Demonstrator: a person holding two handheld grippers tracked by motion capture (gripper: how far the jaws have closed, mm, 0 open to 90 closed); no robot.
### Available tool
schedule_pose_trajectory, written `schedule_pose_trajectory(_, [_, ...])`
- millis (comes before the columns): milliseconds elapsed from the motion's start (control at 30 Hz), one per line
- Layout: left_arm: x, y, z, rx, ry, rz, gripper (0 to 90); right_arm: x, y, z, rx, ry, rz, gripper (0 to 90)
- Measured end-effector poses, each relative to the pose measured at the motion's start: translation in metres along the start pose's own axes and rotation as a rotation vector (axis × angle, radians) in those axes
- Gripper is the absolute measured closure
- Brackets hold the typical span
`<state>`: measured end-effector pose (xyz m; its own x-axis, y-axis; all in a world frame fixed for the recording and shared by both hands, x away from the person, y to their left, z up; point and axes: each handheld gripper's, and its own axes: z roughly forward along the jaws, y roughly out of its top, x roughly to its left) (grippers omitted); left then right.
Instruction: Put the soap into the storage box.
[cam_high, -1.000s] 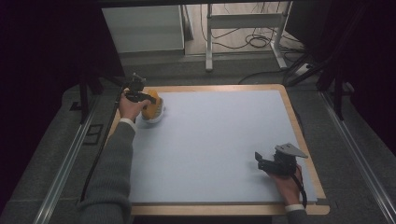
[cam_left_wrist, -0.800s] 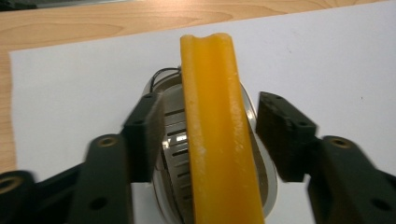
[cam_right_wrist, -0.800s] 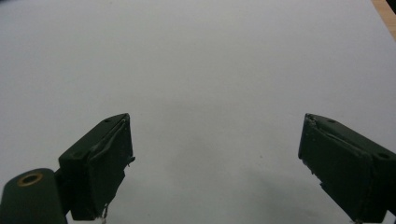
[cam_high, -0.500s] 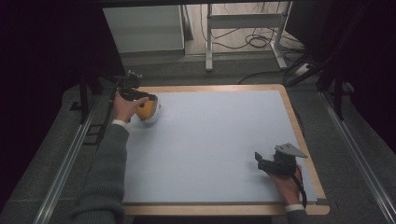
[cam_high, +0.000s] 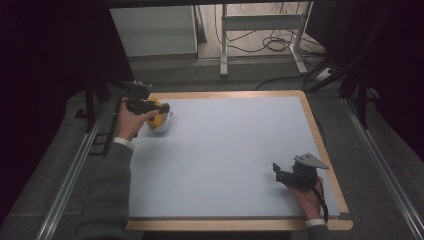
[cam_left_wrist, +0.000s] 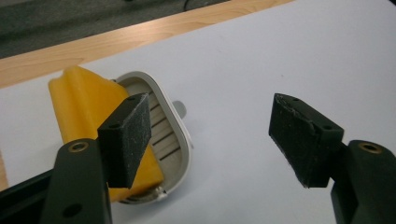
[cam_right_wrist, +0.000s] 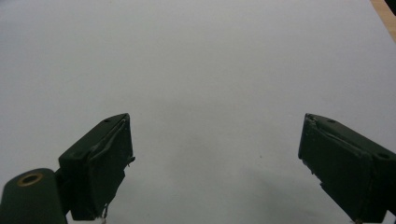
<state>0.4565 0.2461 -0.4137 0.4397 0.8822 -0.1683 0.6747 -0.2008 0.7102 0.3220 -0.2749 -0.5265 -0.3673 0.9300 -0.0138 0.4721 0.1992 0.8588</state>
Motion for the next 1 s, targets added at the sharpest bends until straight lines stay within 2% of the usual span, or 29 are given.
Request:
schedule_pose_trajectory(33, [-0.001, -0.003, -0.002, -0.013, -0.004, -0.002, 31.6, 0.000, 0.000, 0.000, 0.000, -0.001, 0.000, 10.2])
schedule_pose_trajectory(267, [-0.007, -0.024, -0.010, -0.018, -0.041, 0.009, 31.5, 0.000, 0.000, 0.000, 0.004, -0.002, 0.000, 10.2])
schedule_pose_trajectory(300, [-0.009, -0.033, -0.011, -0.027, -0.053, 0.019, 31.5, 0.000, 0.000, 0.000, 0.003, -0.004, 0.001, 10.2])
schedule_pose_trajectory(333, [-0.009, -0.033, -0.011, -0.027, -0.053, 0.019, 31.8, 0.000, 0.000, 0.000, 0.004, -0.003, 0.001, 10.2])
schedule_pose_trajectory(367, [-0.014, -0.044, -0.013, -0.054, -0.059, 0.027, 32.7, 0.000, 0.000, 0.000, 0.003, -0.003, 0.001, 10.2])
schedule_pose_trajectory(400, [-0.014, -0.044, -0.013, -0.054, -0.059, 0.027, 33.2, 0.000, 0.000, 0.000, 0.003, -0.003, 0.001, 10.2])
schedule_pose_trajectory(433, [-0.019, -0.056, -0.013, -0.061, -0.083, 0.033, 33.0, 0.000, 0.000, 0.000, 0.002, -0.002, 0.001, 10.2])
schedule_pose_trajectory(467, [-0.019, -0.056, -0.013, -0.061, -0.083, 0.033, 33.1, 0.000, 0.000, 0.000, 0.002, -0.002, 0.001, 10.2])
schedule_pose_trajectory(500, [-0.024, -0.067, -0.013, -0.060, -0.097, 0.040, 33.2, 0.000, 0.000, 0.000, 0.004, -0.001, 0.001, 10.2])
schedule_pose_trajectory(533, [-0.024, -0.067, -0.013, -0.060, -0.097, 0.040, 33.1, 0.000, 0.000, 0.000, 0.003, -0.001, 0.001, 10.2])
schedule_pose_trajectory(567, [-0.028, -0.078, -0.013, -0.059, -0.111, 0.041, 33.1, 0.000, 0.000, 0.000, 0.002, -0.001, 0.001, 10.2])
schedule_pose_trajectory(600, [-0.028, -0.078, -0.013, -0.059, -0.111, 0.041, 33.1, 0.000, 0.000, 0.000, 0.002, -0.001, 0.001, 10.2])
schedule_pose_trajectory(667, [-0.030, -0.089, -0.012, -0.053, -0.130, 0.036, 32.8, 0.000, 0.000, 0.000, 0.001, -0.001, 0.001, 10.2])
schedule_pose_trajectory(700, [-0.032, -0.099, -0.011, -0.040, -0.140, 0.038, 32.5, 0.000, 0.000, 0.000, 0.003, 0.000, 0.001, 10.2])
schedule_pose_trajectory(733, [-0.032, -0.099, -0.011, -0.040, -0.140, 0.038, 32.3, 0.000, 0.000, 0.000, 0.003, 0.000, 0.001, 10.2])
schedule_pose_trajectory(800, [-0.036, -0.115, -0.010, -0.043, -0.141, 0.041, 32.7, 0.000, 0.000, 0.000, 0.003, 0.000, 0.000, 10.2])
schedule_pose_trajectory(867, [-0.037, -0.120, -0.010, -0.038, -0.148, 0.039, 32.5, 0.000, 0.000, 0.000, 0.002, 0.000, 0.000, 10.2])
schedule_pose_trajectory(900, [-0.040, -0.130, -0.008, -0.025, -0.159, 0.039, 32.2, 0.000, 0.000, 0.000, 0.002, 0.000, 0.000, 10.2])
schedule_pose_trajectory(1000, [-0.044, -0.142, -0.005, -0.007, -0.171, 0.041, 31.3, 0.000, 0.000, 0.000, 0.001, -0.003, -0.002, 10.2])
